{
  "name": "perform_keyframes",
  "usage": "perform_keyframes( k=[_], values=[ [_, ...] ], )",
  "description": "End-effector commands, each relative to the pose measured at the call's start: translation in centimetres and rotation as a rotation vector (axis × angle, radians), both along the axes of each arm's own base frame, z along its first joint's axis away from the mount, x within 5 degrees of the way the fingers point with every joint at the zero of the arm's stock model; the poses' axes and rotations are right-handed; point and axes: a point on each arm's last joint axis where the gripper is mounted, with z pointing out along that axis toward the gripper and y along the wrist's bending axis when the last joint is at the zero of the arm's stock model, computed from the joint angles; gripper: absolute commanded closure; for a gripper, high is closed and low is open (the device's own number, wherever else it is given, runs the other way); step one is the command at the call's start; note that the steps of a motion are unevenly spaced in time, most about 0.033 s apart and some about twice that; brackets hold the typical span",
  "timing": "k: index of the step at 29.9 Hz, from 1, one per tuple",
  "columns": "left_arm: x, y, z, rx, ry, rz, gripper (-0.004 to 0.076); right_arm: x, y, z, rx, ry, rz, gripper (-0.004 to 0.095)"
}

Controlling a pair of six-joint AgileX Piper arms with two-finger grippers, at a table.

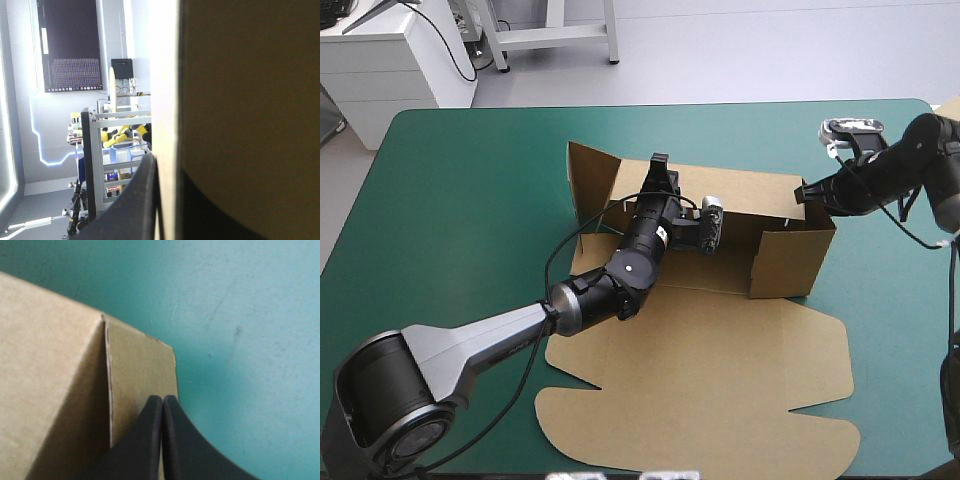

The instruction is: Fold the box

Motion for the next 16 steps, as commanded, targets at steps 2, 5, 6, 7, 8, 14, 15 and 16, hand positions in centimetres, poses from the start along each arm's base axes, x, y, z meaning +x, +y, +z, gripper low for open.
perform_keyframes(
  k=[2, 5, 6, 7, 8, 14, 15, 16],
  values=[
    [-0.2, 0.6, 0.9, -0.074, 0.032, 0.053, 0.0731, -2.3, 0.3, 0.7, 0.036, -0.148, -0.011, 0.0927],
    [-0.2, 0.6, 0.9, -0.074, 0.032, 0.053, 0.0731, -3.8, 0.5, -0.2, 0.054, -0.216, -0.029, 0.0927],
    [-0.2, 0.6, 0.9, -0.074, 0.032, 0.053, 0.0731, -4.3, 0.6, -0.4, 0.056, -0.245, -0.031, 0.0927],
    [-0.2, 0.6, 0.9, -0.074, 0.032, 0.053, 0.0731, -4.8, 0.6, -0.6, 0.058, -0.271, -0.03, 0.0927],
    [-0.2, 0.6, 0.9, -0.074, 0.032, 0.053, 0.0731, -5.1, 0.7, -0.6, 0.062, -0.3, -0.033, 0.0927],
    [-0.2, 0.6, 0.9, -0.074, 0.032, 0.053, 0.0731, -7.2, 0.6, -3.0, 0.058, -0.372, -0.075, 0.0927],
    [-0.2, 0.6, 0.9, -0.074, 0.032, 0.053, 0.0731, -7.5, 0.6, -3.4, 0.055, -0.382, -0.081, 0.0927],
    [-0.2, 0.6, 0.9, -0.074, 0.032, 0.053, 0.0731, -7.8, 0.6, -3.8, 0.051, -0.395, -0.081, 0.0927]
  ],
)
